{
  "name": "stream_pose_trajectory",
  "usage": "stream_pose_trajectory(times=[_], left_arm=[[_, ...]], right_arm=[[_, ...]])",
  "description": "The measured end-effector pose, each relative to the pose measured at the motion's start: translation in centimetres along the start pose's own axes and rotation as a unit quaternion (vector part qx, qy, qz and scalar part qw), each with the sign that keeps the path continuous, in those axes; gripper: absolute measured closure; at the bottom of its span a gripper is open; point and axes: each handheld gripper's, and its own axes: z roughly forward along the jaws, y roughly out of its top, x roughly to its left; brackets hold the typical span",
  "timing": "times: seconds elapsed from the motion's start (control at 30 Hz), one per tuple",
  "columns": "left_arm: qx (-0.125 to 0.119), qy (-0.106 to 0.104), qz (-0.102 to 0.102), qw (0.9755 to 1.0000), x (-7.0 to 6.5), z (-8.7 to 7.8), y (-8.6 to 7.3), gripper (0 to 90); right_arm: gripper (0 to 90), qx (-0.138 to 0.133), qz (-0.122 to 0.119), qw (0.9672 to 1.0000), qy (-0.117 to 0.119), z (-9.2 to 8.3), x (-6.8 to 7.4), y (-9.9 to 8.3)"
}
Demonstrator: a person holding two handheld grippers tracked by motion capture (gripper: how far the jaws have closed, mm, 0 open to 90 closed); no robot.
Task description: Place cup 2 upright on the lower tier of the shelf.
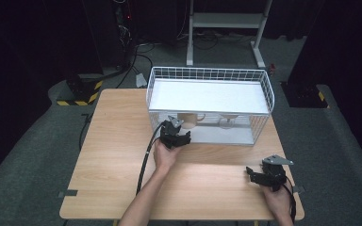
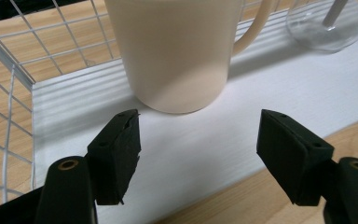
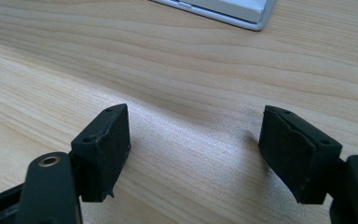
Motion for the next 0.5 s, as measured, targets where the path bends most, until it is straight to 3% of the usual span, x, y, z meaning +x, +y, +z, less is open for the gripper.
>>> stream_pose_trajectory(times=[0.5], left_arm=[[-0.013,-0.027,-0.010,0.9995,-0.1,-1.7,-0.3,30.3]], right_arm=[[24.8,0.000,0.000,1.0000,0.000,0.0,0.0,0.0]])
